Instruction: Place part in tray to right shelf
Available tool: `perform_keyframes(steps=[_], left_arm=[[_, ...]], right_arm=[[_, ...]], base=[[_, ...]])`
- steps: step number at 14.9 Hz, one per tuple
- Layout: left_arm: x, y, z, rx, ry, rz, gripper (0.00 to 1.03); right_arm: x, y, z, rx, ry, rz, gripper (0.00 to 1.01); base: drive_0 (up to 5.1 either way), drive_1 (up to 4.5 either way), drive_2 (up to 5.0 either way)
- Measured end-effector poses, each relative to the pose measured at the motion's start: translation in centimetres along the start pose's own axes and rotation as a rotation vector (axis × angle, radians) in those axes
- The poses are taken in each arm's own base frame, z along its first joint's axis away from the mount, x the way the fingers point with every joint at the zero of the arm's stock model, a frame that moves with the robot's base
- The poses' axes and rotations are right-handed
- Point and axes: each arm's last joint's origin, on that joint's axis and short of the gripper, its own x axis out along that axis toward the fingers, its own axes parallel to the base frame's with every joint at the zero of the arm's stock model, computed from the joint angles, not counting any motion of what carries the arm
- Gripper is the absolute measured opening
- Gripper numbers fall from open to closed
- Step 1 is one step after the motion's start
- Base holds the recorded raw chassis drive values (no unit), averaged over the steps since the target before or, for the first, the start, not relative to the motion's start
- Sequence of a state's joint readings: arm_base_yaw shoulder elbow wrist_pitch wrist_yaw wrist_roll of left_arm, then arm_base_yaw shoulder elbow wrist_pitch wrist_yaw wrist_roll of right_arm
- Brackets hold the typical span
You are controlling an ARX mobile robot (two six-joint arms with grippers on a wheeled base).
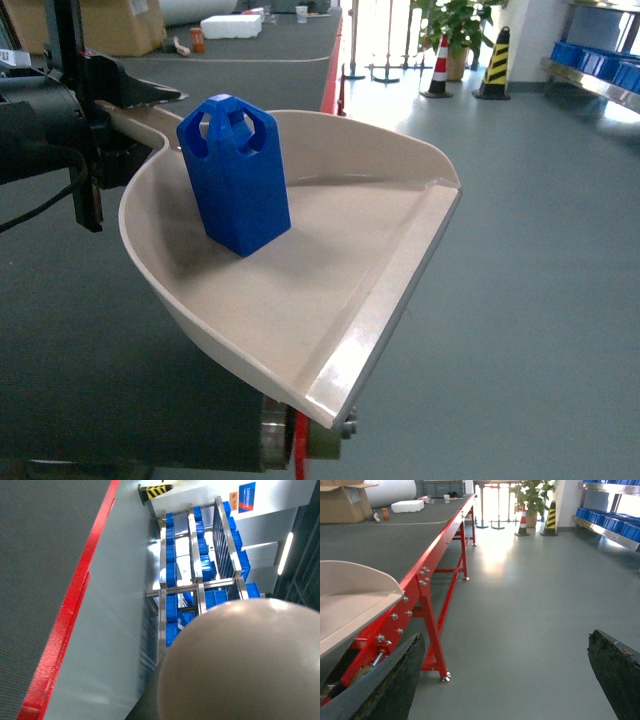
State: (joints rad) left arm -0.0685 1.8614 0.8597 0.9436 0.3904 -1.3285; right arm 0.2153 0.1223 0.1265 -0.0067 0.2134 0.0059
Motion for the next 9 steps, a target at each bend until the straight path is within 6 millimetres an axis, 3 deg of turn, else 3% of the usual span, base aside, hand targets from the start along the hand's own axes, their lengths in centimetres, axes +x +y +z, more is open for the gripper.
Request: perform_keyframes(steps=[9], left_arm=[[0.0,0.0,0.0,0.0,-0.001,0.0,0.15]], right_arm=[[0.0,0.0,-0.01,0.0,0.001,0.0,0.98]], base=[[5.0,-2.3,-2.3]])
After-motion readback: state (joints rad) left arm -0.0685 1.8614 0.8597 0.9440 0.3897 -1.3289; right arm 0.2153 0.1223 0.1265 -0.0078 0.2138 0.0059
